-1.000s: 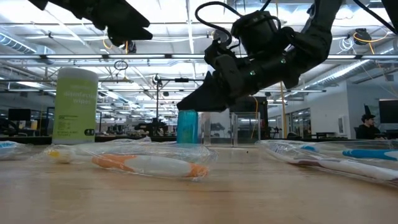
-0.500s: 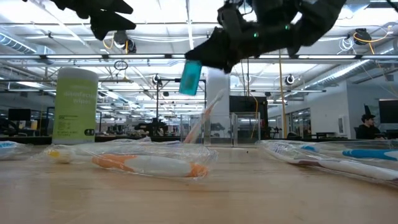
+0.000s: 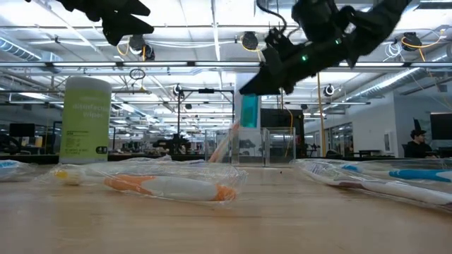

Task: Pick & Place toothbrushing station
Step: Put the top blue mouthwash into the transparent organizer

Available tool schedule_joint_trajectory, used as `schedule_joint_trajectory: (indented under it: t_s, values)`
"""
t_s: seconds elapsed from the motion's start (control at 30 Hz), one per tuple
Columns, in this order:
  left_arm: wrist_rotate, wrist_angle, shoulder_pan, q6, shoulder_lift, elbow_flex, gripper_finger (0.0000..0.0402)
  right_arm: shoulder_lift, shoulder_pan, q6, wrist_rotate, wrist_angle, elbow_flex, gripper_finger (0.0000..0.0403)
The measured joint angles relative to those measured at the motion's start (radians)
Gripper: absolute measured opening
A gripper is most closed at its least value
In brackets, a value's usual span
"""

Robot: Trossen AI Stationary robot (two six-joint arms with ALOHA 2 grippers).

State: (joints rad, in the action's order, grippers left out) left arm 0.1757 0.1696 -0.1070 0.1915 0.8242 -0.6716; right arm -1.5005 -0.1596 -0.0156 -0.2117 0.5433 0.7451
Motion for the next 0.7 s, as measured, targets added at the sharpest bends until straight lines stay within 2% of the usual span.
schedule_joint_trajectory:
  t_s: [0.23, 0.7]
  values:
    - [-0.001, 0.0, 0.0, 0.01, 0.0, 0.0, 0.0214, -0.001, -0.041, -0.024, 0.056, 0.13, -0.12, 0.0095]
    - [0.001, -0.009, 0.0, 0.002, 0.0, 0.0, 0.0214, -0.083, -0.09, -0.026, 0.056, 0.164, -0.131, 0.0095]
